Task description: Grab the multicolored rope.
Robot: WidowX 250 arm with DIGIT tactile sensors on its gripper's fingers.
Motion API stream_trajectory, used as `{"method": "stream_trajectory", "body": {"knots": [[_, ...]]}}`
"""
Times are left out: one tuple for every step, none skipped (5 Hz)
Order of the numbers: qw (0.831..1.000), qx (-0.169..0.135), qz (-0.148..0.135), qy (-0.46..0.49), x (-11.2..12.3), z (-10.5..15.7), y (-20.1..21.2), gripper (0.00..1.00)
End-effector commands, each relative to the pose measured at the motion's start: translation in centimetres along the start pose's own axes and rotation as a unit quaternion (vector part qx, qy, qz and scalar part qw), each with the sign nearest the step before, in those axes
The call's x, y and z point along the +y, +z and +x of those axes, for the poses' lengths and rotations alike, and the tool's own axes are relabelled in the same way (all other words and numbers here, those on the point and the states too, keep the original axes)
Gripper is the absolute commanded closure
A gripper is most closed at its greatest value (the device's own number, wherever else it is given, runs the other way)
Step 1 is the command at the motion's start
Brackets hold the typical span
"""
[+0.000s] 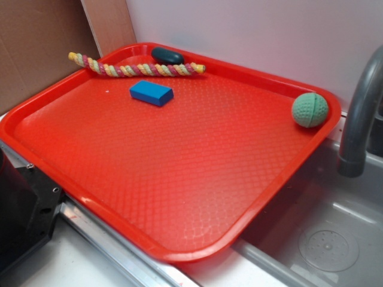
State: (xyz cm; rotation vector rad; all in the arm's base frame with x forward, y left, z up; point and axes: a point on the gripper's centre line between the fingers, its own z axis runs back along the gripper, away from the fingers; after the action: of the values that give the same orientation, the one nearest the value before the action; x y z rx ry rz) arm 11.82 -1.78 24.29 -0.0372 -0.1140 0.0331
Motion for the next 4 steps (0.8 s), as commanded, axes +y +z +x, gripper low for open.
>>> {"method": "stream_trajectory", "body": {"knots": [[1.000, 0.000, 0.000, 0.000, 0.0, 0.0, 0.0, 0.00], [0.996, -0.037, 0.056, -0.054, 5.1, 0.9, -4.8, 0.00], [0.991, -0.024, 0.070, -0.114, 9.8, 2.4, -8.7, 0.00], [0.986, -0.014, 0.071, -0.152, 12.7, 5.3, -12.1, 0.00]]}}
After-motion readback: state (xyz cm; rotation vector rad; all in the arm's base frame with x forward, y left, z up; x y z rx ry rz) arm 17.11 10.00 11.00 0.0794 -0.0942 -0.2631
